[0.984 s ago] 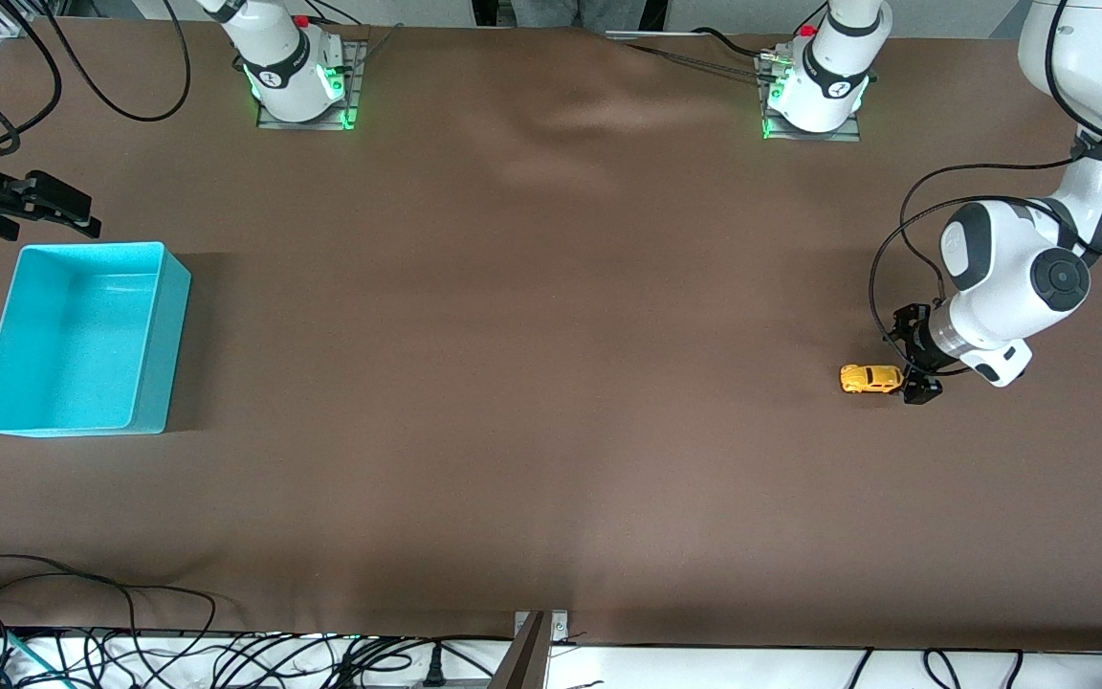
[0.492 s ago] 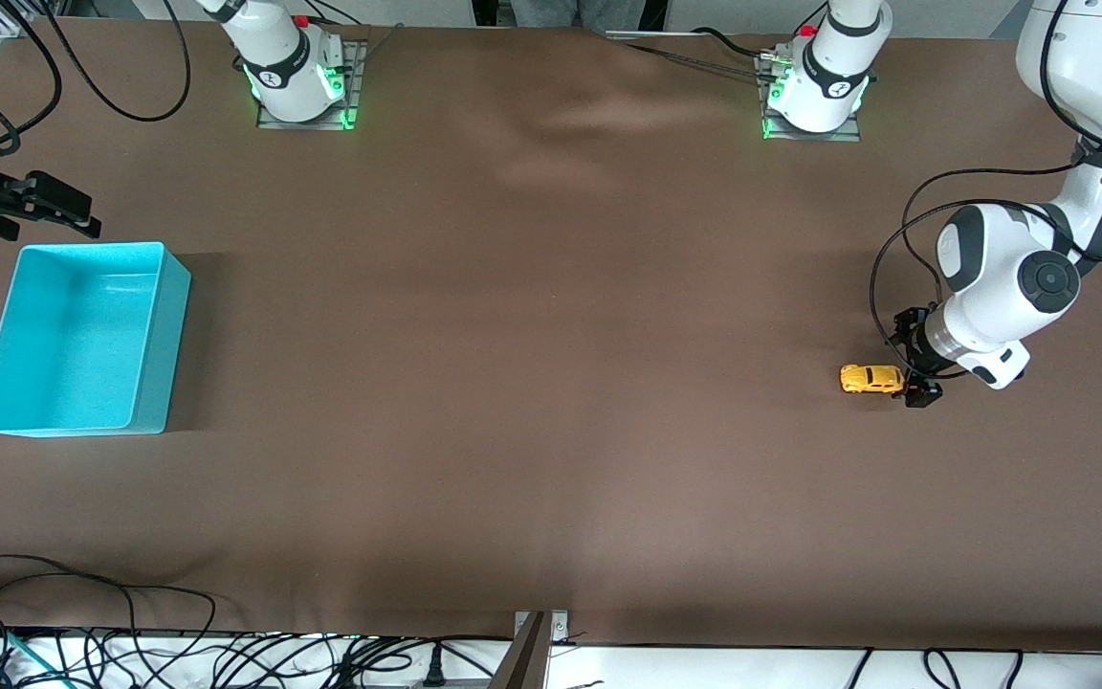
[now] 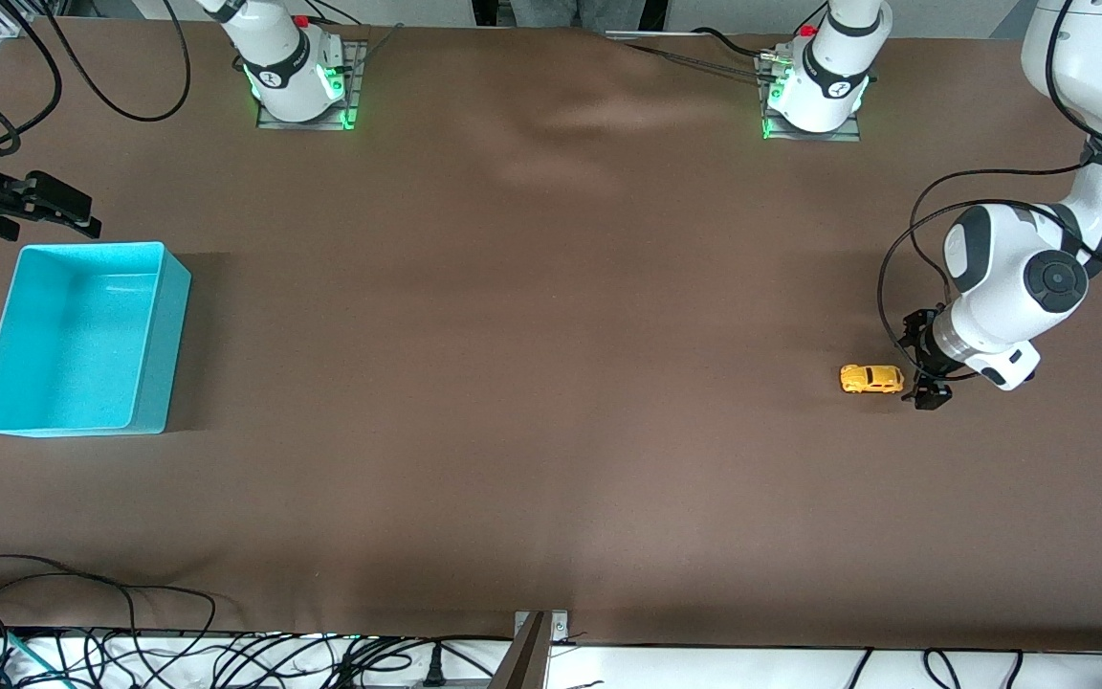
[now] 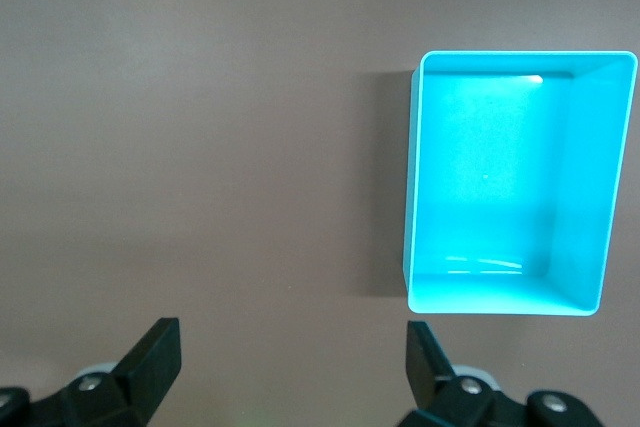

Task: Wind up and store yellow beetle car
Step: 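Lower the left gripper and close it on the yellow car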

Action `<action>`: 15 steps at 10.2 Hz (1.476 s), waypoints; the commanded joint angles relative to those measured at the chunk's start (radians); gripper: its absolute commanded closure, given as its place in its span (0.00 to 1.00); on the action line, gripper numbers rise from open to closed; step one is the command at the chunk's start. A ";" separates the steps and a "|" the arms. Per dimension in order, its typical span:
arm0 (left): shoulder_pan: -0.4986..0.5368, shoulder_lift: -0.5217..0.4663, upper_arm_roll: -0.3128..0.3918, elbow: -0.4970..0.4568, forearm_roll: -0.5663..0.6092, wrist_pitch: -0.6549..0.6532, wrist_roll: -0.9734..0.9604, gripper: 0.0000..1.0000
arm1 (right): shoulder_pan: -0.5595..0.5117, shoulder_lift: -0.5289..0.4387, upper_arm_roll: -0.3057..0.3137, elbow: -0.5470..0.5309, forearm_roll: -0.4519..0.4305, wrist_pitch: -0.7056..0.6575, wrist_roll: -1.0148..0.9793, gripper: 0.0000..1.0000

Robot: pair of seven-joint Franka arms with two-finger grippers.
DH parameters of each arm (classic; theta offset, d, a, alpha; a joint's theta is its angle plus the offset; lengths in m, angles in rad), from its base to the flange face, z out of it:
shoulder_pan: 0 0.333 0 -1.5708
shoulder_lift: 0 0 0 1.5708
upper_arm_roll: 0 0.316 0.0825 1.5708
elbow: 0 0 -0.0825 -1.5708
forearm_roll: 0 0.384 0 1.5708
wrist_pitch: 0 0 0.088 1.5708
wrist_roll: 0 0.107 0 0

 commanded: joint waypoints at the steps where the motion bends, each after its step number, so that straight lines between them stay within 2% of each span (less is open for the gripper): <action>1: 0.015 -0.012 -0.002 0.014 0.041 -0.005 -0.019 0.00 | 0.000 0.001 0.003 0.008 -0.015 -0.009 0.010 0.00; 4: 0.012 -0.003 -0.010 0.015 0.041 -0.005 -0.023 0.00 | 0.000 0.001 0.003 0.008 -0.015 -0.009 0.012 0.00; 7: -0.008 0.057 -0.014 0.022 0.044 0.001 -0.021 0.00 | 0.000 0.001 0.004 0.006 -0.015 -0.003 0.012 0.00; 15: -0.011 0.086 -0.021 0.024 0.037 0.003 -0.026 0.00 | -0.001 0.000 0.001 0.006 -0.013 -0.005 0.004 0.00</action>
